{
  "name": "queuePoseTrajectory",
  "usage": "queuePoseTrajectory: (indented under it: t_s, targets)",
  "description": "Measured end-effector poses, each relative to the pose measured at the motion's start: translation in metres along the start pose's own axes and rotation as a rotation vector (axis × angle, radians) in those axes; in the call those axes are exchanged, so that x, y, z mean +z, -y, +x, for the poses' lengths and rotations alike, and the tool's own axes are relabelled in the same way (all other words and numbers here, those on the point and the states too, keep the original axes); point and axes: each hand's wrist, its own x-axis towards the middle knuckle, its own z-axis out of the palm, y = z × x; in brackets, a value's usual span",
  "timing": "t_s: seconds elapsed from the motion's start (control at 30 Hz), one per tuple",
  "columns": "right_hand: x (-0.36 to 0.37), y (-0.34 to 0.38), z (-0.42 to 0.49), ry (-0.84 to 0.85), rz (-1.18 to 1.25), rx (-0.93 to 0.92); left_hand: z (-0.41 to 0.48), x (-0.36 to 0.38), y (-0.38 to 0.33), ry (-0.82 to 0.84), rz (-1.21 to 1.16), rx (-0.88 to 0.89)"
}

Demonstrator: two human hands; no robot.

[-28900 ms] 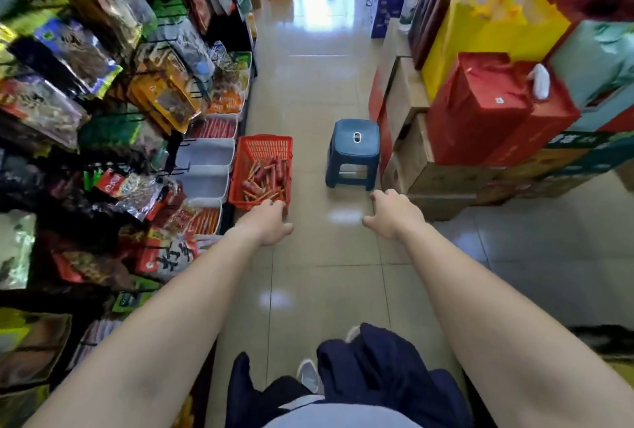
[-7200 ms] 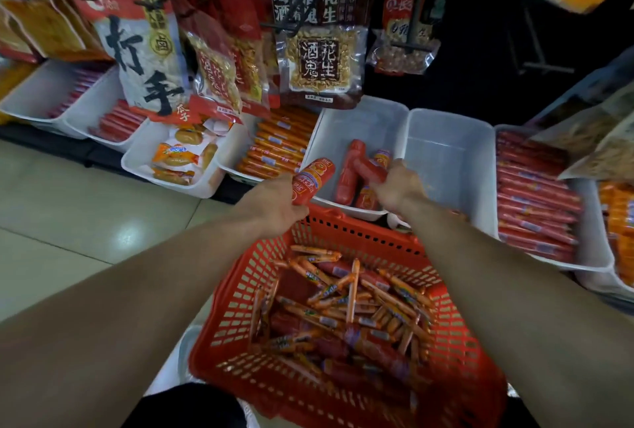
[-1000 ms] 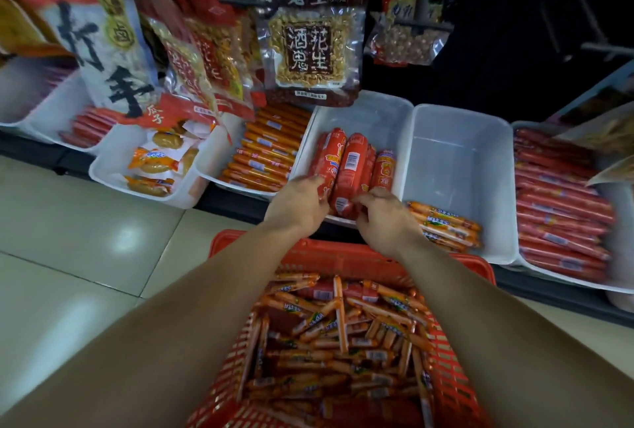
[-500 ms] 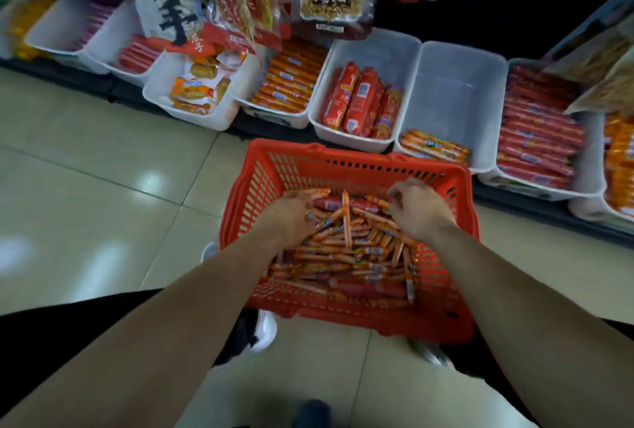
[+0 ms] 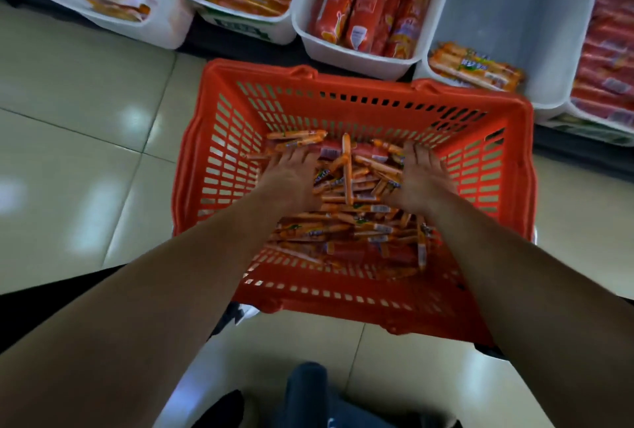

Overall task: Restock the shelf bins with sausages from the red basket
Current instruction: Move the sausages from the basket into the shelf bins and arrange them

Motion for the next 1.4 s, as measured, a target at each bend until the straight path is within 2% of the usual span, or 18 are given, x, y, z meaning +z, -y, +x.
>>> queuePoseTrajectory:
  t_s: [0.07, 0.13, 0.23, 0.3, 0.4, 0.6, 0.73, 0.83, 0.97, 1.1, 1.23, 1.4]
  targets:
    - [0.008, 0.0, 0.013, 0.031, -0.039, 0.0, 0.012, 0.01, 0.0, 0.025, 0.015, -0.021]
    - [0.016, 0.0, 0.021, 0.006, -0.077, -0.001, 0.019, 0.02, -0.004, -0.003, 0.13, -0.026]
    - [0.016, 0.002, 0.022, -0.043, -0.134, -0.067, 0.024, 0.027, -0.009, -0.07, 0.278, -0.015]
    - [0.013, 0.003, 0.021, -0.046, -0.161, -0.105, 0.027, 0.028, -0.008, -0.05, 0.319, -0.018]
    - [0.023, 0.005, 0.014, -0.024, -0.114, -0.117, 0.028, 0.034, -0.008, 0.031, 0.24, -0.034]
    - [0.046, 0.02, 0.001, -0.02, 0.039, -0.058, 0.016, 0.054, -0.001, 0.164, -0.097, -0.126]
    - [0.05, 0.026, -0.002, 0.025, 0.141, -0.112, 0.013, 0.058, 0.004, 0.108, -0.218, -0.131]
    - [0.052, 0.028, -0.005, 0.0, 0.051, -0.193, 0.015, 0.059, 0.005, 0.043, -0.301, -0.104]
    - [0.053, 0.019, -0.005, -0.191, -0.026, -0.186, 0.022, 0.062, -0.004, 0.037, -0.32, -0.056]
    - [0.049, 0.019, 0.0, -0.124, 0.04, -0.228, 0.028, 0.062, -0.011, 0.035, -0.246, -0.035]
    - [0.042, 0.032, 0.01, -0.037, -0.022, -0.323, 0.031, 0.061, -0.01, 0.058, -0.143, 0.008]
    - [0.039, 0.051, 0.016, -0.107, -0.049, -0.348, 0.026, 0.059, -0.004, 0.085, -0.123, 0.056]
